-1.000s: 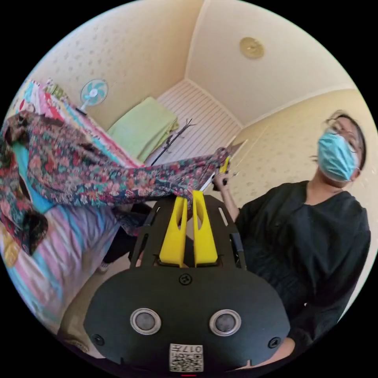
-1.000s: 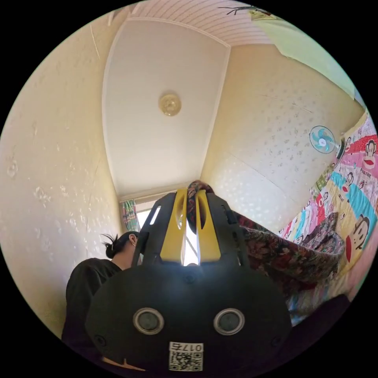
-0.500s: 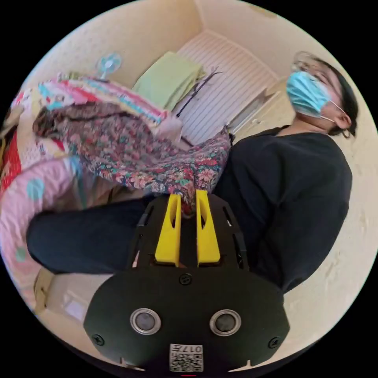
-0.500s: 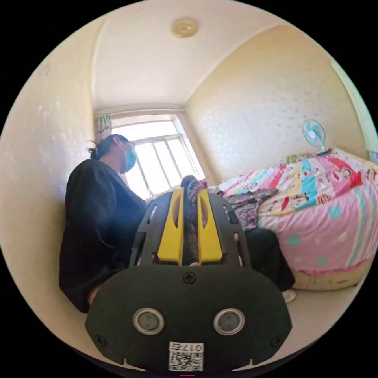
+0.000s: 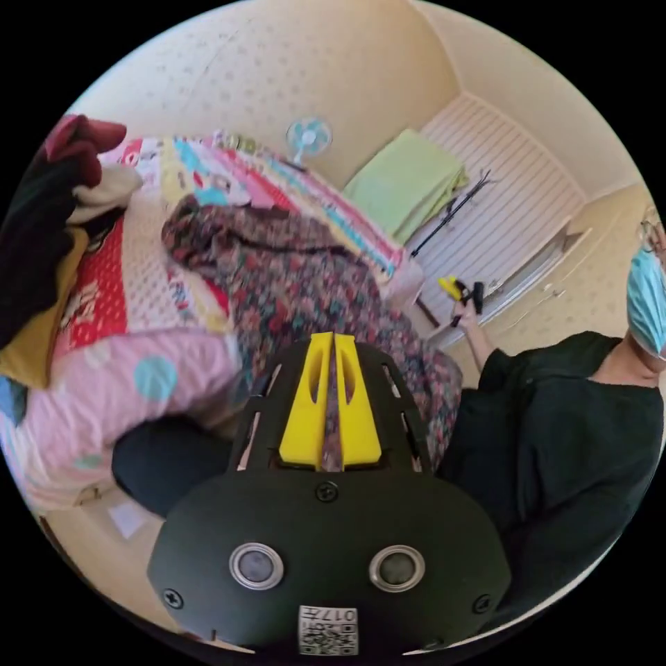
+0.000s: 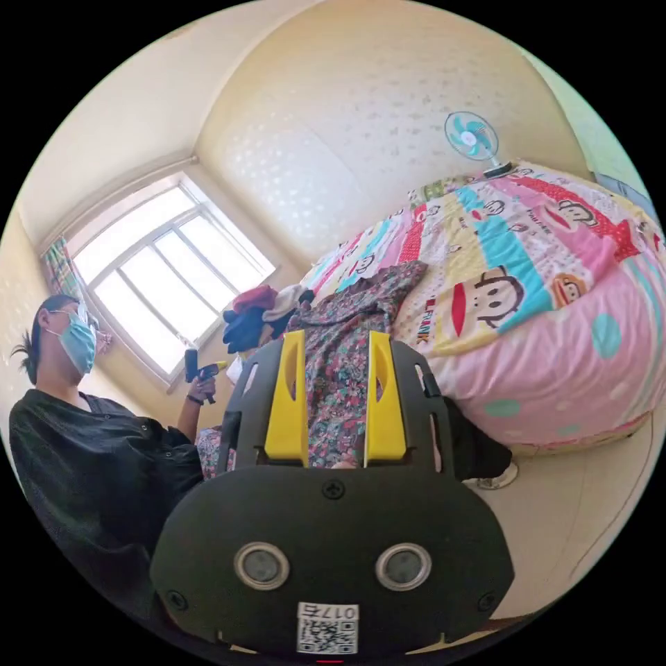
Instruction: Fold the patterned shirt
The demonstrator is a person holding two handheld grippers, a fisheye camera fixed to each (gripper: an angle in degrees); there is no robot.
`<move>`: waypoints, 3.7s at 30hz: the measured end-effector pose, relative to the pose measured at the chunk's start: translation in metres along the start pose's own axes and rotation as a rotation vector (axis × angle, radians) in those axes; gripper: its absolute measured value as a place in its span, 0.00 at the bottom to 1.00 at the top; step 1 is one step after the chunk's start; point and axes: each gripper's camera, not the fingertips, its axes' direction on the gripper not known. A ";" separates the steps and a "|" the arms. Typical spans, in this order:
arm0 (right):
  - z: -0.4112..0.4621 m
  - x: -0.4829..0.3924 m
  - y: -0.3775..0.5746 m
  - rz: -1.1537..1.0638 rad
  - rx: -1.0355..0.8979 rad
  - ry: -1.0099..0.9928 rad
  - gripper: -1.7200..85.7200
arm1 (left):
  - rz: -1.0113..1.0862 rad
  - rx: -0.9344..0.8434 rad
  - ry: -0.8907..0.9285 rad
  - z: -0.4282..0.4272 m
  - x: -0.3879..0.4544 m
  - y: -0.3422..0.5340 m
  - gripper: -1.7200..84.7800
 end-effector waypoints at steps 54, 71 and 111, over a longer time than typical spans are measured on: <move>0.609 0.010 -0.135 0.173 -0.064 -0.586 0.07 | 0.046 0.185 -0.015 0.050 -0.069 0.105 0.10; 0.662 -0.016 0.012 -0.357 -0.681 -0.133 0.15 | -0.102 0.254 0.035 0.020 -0.103 0.107 0.10; 0.669 -0.102 -0.022 -0.467 -0.668 0.200 0.04 | -0.188 0.300 -0.052 0.005 -0.142 0.106 0.11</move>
